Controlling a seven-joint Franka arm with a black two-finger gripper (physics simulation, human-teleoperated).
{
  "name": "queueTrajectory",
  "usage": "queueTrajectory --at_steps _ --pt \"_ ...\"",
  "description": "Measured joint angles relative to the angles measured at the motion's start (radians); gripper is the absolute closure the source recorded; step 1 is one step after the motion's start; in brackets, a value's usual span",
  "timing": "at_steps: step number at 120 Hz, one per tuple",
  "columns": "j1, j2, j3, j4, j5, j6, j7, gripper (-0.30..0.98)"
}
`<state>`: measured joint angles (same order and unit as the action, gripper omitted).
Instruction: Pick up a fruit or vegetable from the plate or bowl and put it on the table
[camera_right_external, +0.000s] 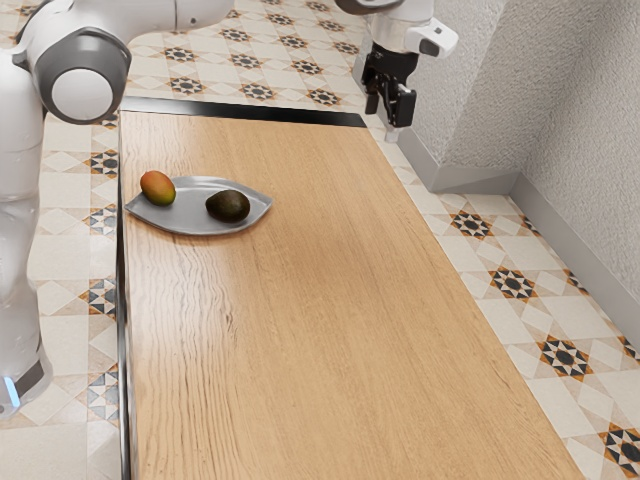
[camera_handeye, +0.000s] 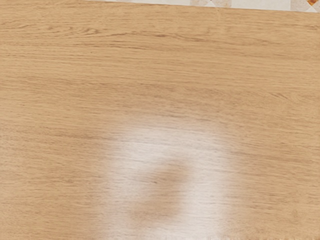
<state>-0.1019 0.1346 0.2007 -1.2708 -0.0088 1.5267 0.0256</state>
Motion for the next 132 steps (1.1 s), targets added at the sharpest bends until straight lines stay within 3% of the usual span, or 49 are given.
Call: queueTrajectory --at_steps 23,38,46,59,77,119,132 --pt "-0.001 -0.007 0.002 0.000 0.001 -0.005 0.008 0.00" --pt "-0.008 -0.101 0.013 -0.019 0.006 -0.049 0.012 0.00" --pt "-0.017 -0.206 0.016 -0.126 0.013 -0.075 0.014 0.00" --pt "-0.011 -0.450 0.016 -0.470 0.062 -0.049 0.017 0.00" --pt "-0.007 -0.559 0.045 -0.754 0.122 0.041 0.031 0.00" --pt "-0.009 -0.629 0.124 -0.950 0.197 0.191 0.126 0.00" --pt "-0.108 -0.641 0.201 -0.967 0.207 0.219 0.179 0.00"
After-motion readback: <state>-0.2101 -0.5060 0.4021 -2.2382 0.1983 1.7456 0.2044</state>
